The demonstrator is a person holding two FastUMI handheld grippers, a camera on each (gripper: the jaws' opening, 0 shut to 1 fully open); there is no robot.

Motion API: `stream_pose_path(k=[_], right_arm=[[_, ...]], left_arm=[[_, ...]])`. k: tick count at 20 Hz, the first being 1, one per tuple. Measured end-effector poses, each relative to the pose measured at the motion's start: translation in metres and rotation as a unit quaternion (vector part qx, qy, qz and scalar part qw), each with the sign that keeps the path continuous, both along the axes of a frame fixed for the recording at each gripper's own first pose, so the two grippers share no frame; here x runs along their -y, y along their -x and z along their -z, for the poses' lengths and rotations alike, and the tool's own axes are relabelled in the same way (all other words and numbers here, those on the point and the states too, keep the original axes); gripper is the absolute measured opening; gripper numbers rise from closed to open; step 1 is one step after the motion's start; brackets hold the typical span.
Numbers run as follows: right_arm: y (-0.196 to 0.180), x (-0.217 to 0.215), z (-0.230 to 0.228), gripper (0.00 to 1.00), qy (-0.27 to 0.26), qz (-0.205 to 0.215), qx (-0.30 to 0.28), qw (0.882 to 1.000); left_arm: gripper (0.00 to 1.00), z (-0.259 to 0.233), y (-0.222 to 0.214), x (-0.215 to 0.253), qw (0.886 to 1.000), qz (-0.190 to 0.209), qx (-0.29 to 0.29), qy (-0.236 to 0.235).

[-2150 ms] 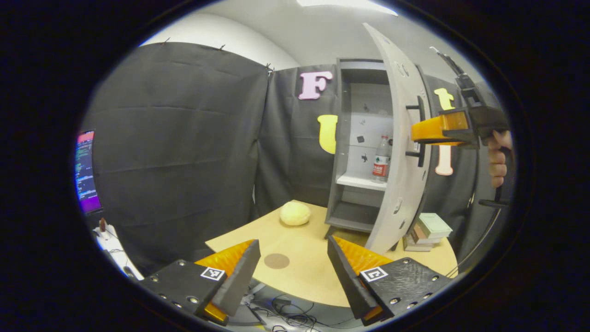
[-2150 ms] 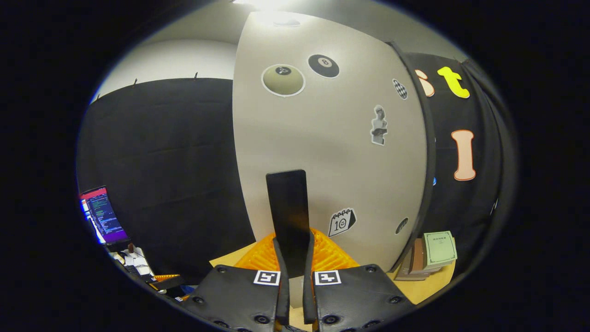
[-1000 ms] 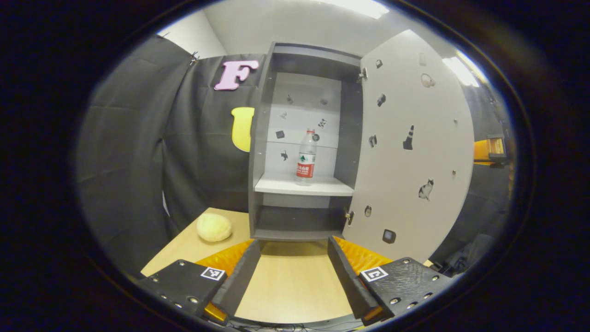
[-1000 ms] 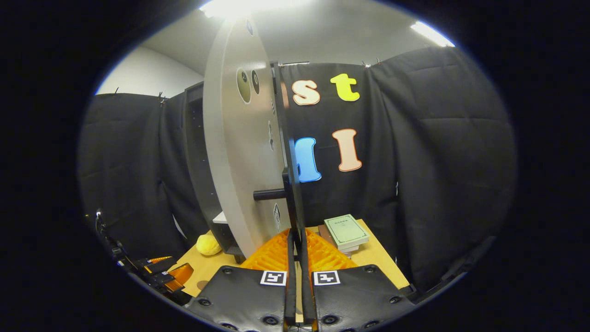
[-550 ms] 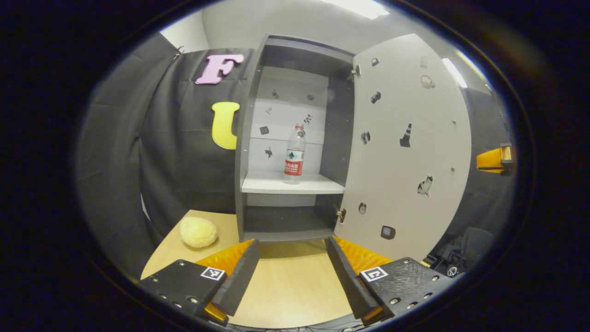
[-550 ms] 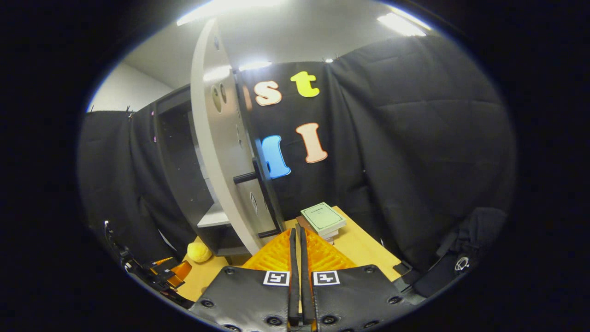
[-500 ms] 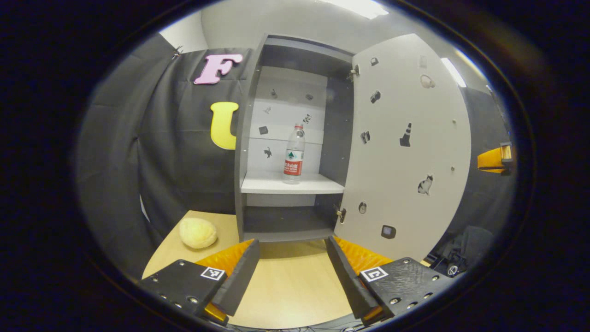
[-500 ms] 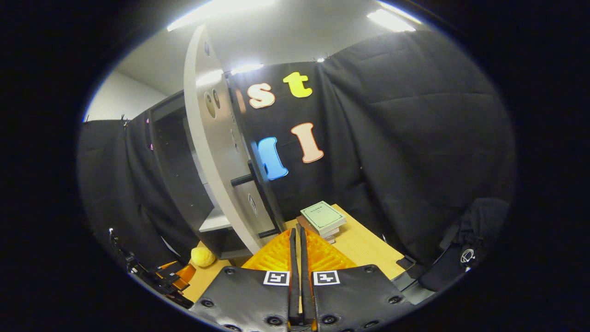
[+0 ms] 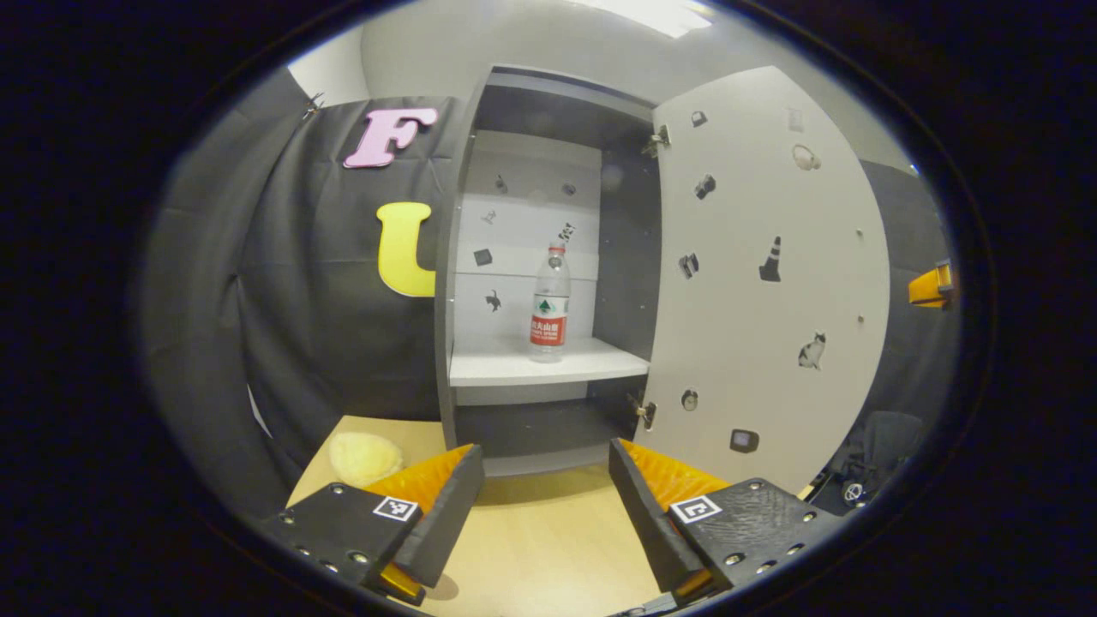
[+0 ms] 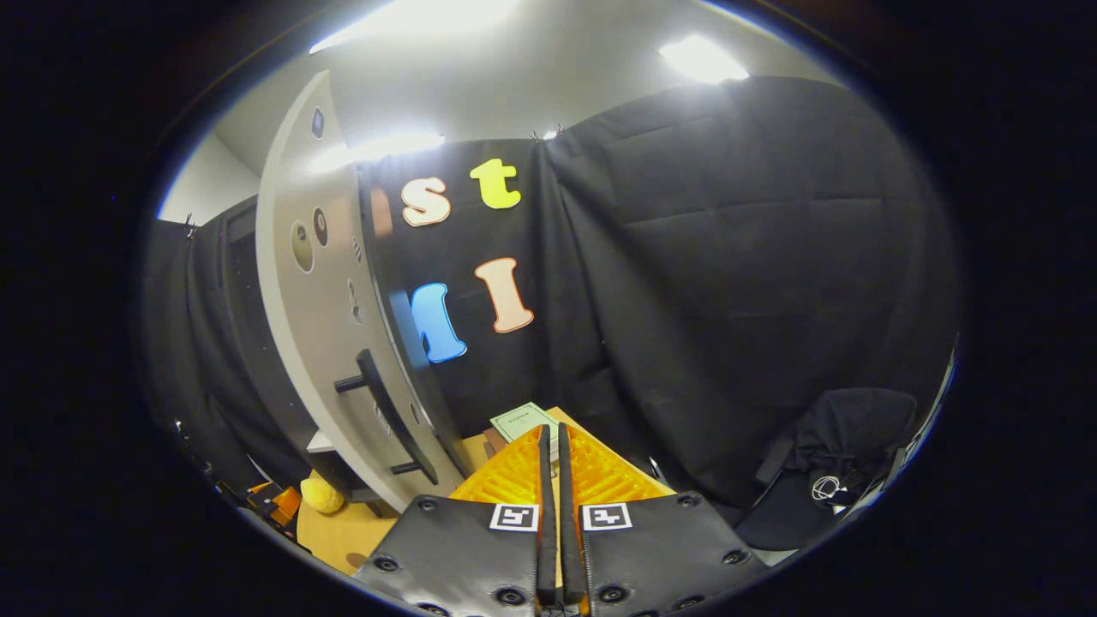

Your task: Open the cabinet door with the right hand, grasp the bottle in the cabinet with the left hand and place it on the coaster, then close the cabinet door with the right hand.

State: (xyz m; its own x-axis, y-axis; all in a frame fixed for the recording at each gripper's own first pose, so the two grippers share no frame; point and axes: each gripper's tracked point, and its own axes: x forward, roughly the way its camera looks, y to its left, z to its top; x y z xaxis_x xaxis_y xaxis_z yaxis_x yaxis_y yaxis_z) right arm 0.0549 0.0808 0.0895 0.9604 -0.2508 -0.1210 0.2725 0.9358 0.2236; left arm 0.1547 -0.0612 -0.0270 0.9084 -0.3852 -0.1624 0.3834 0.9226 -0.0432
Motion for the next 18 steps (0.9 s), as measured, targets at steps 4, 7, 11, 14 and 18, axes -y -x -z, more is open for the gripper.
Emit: stream_pose_path(k=[4, 7, 11, 14, 18], right_arm=[[-0.044, 0.015, -0.005, 0.0, 0.006, -0.015, 0.008, 1.0], [-0.08, 0.025, -0.004, 0.0, 0.019, -0.024, 0.003, 1.0], [-0.128, 0.028, 0.0, 0.09, 0.025, -0.048, -0.002, 0.999], [-0.158, 0.034, 0.007, 0.18, 0.029, -0.06, -0.014, 0.998], [-0.187, 0.037, 0.012, 0.25, 0.034, -0.071, -0.021, 0.997]], left_arm=[[0.9, -0.018, -0.033, 0.009, 1.0, -0.02, 0.003, 0.013], [0.91, -0.035, -0.058, 0.016, 0.999, -0.032, 0.012, 0.013], [0.87, -0.056, -0.097, 0.029, 0.999, -0.039, 0.023, 0.016], [0.9, -0.068, -0.129, 0.041, 0.998, -0.045, 0.027, 0.019], [0.88, -0.079, -0.172, 0.061, 0.998, -0.04, 0.039, 0.018]])
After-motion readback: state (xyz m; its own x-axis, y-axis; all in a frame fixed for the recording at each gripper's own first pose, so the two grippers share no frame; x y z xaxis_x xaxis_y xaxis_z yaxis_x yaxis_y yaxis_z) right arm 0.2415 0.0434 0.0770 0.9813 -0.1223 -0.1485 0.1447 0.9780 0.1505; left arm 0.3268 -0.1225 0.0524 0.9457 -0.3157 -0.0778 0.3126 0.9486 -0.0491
